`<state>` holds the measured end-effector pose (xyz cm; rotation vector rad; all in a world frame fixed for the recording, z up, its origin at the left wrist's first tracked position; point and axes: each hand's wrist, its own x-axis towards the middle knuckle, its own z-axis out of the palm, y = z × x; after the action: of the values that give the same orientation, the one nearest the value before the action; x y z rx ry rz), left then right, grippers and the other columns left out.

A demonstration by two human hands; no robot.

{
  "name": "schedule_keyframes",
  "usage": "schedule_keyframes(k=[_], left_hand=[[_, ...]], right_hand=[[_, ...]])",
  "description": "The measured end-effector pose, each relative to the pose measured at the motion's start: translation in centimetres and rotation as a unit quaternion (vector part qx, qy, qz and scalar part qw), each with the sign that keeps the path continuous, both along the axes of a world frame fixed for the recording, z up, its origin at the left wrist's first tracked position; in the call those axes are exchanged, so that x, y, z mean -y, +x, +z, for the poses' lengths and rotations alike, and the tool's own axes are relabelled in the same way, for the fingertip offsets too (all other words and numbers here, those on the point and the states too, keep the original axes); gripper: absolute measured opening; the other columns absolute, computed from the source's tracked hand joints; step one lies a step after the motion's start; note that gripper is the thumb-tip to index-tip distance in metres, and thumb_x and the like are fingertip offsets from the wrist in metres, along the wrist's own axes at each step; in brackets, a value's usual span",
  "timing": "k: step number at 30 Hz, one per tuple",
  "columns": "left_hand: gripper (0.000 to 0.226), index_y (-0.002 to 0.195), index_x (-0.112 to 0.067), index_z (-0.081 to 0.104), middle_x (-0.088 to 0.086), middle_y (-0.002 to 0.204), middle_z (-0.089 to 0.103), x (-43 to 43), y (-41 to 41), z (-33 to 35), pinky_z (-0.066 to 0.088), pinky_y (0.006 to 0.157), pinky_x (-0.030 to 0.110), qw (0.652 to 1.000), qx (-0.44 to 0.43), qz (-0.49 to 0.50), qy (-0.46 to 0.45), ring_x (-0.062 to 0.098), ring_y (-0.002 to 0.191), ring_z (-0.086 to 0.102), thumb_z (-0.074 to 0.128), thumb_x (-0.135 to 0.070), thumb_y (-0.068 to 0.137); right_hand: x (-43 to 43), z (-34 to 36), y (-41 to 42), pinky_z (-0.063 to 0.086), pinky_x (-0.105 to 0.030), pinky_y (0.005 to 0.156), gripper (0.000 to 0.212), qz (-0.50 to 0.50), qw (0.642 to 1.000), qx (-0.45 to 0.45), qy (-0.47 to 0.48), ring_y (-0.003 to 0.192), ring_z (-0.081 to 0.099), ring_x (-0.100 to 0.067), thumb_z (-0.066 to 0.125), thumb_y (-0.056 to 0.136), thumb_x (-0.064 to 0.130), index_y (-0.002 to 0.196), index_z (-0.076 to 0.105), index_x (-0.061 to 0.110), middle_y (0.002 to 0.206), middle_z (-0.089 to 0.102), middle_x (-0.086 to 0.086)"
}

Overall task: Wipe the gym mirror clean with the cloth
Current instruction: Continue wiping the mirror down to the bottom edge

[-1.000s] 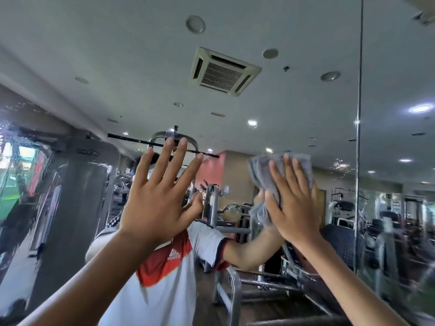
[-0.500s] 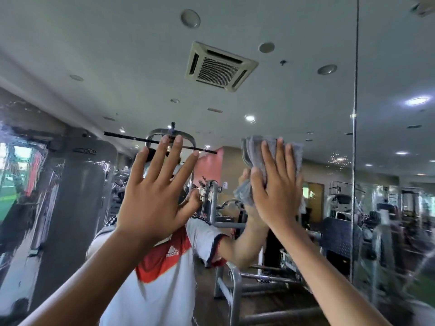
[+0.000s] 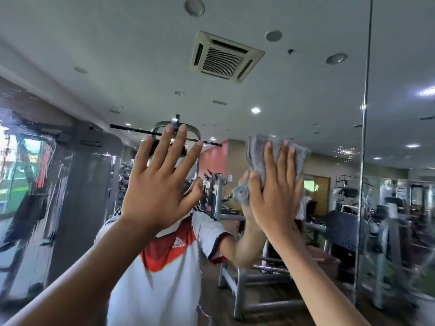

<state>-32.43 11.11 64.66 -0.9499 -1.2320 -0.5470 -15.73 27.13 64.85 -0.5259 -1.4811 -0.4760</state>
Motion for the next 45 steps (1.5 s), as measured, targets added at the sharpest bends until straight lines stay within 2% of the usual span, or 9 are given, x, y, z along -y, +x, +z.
schedule_keyframes(k=[5,10,12,19,27,34,37,41,45], left_hand=[[0.065,0.157,-0.018,0.033,0.015,0.165,0.021,0.1,0.3,-0.6,0.017,0.122,0.056,1.0,0.029,0.001,-0.009,0.033,0.153,0.016,0.032,-0.047,0.099],[0.065,0.158,-0.019,0.029,0.014,0.166,0.019,0.3,0.4,-3.1,0.021,0.119,0.059,0.999,0.047,0.015,-0.013,0.033,0.153,0.018,0.03,-0.048,0.1],[0.064,0.157,-0.019,0.031,0.015,0.165,0.021,0.3,0.2,-3.0,0.022,0.119,0.059,0.999,0.043,0.011,-0.01,0.034,0.153,0.019,0.032,-0.048,0.1],[0.062,0.156,-0.019,0.034,0.015,0.164,0.023,0.2,0.2,-3.2,0.017,0.122,0.056,0.999,0.042,-0.002,-0.007,0.033,0.153,0.019,0.03,-0.048,0.101],[0.062,0.155,-0.017,0.037,0.015,0.164,0.024,0.2,0.2,-3.3,0.018,0.121,0.056,0.999,0.04,-0.001,-0.002,0.034,0.152,0.021,0.032,-0.046,0.101],[0.062,0.157,-0.019,0.032,0.015,0.164,0.023,0.4,0.0,-3.1,0.017,0.122,0.056,0.999,0.036,-0.001,-0.009,0.034,0.153,0.019,0.03,-0.047,0.102],[0.062,0.157,-0.019,0.031,0.015,0.165,0.022,0.4,0.2,-3.3,0.017,0.122,0.056,0.999,0.044,-0.003,-0.01,0.034,0.153,0.019,0.03,-0.046,0.102],[0.062,0.158,-0.02,0.031,0.015,0.165,0.022,0.4,0.1,-3.3,0.018,0.121,0.056,0.999,0.036,-0.003,-0.012,0.033,0.153,0.019,0.03,-0.047,0.102],[0.062,0.158,-0.021,0.029,0.015,0.165,0.022,0.6,-0.2,-3.3,0.019,0.121,0.056,0.999,0.033,-0.01,-0.018,0.033,0.153,0.019,0.031,-0.047,0.101]], right_hand=[[-3.1,-7.2,3.5,0.023,-0.061,0.116,0.055,-0.008,0.979,0.169,0.11,0.15,0.019,-0.029,0.016,0.107,0.043,0.153,0.025,0.015,0.163,0.02,-0.009],[-3.2,-0.9,3.4,-0.008,-0.036,0.124,0.058,-0.006,0.999,-0.008,-0.032,0.151,0.002,-0.016,0.023,0.101,0.038,0.156,0.018,0.019,0.164,0.009,-0.005],[-1.6,0.8,1.6,-0.009,-0.04,0.123,0.059,0.004,0.997,-0.039,-0.059,0.151,-0.001,-0.016,0.022,0.099,0.04,0.155,0.014,0.023,0.163,0.005,-0.001],[-0.7,-9.7,1.6,0.012,-0.053,0.122,0.055,0.006,0.983,0.156,0.095,0.152,0.014,-0.024,0.018,0.106,0.042,0.156,0.021,0.021,0.165,0.015,-0.003],[-1.6,-5.0,2.0,0.007,-0.046,0.123,0.059,0.019,1.0,0.012,-0.001,0.152,0.015,-0.024,0.034,0.098,0.03,0.155,0.026,0.019,0.164,0.02,-0.007],[-3.0,-12.6,4.6,0.023,-0.059,0.115,0.055,0.006,0.967,0.215,0.138,0.153,0.011,-0.019,0.023,0.106,0.039,0.158,0.014,0.027,0.166,0.012,0.001],[-4.8,-10.3,6.3,0.023,-0.06,0.116,0.059,0.007,0.988,0.135,0.07,0.153,0.01,-0.02,0.029,0.103,0.038,0.159,0.009,0.031,0.167,0.007,0.005],[-2.5,-4.9,2.8,0.011,-0.057,0.121,0.058,0.013,0.999,-0.003,-0.049,0.152,0.011,-0.025,0.014,0.105,0.046,0.156,0.019,0.019,0.165,0.013,-0.008],[-0.5,-7.9,1.3,0.002,-0.05,0.124,0.056,0.018,0.994,0.097,0.044,0.151,0.011,-0.024,0.014,0.107,0.044,0.155,0.022,0.015,0.164,0.009,-0.004]])
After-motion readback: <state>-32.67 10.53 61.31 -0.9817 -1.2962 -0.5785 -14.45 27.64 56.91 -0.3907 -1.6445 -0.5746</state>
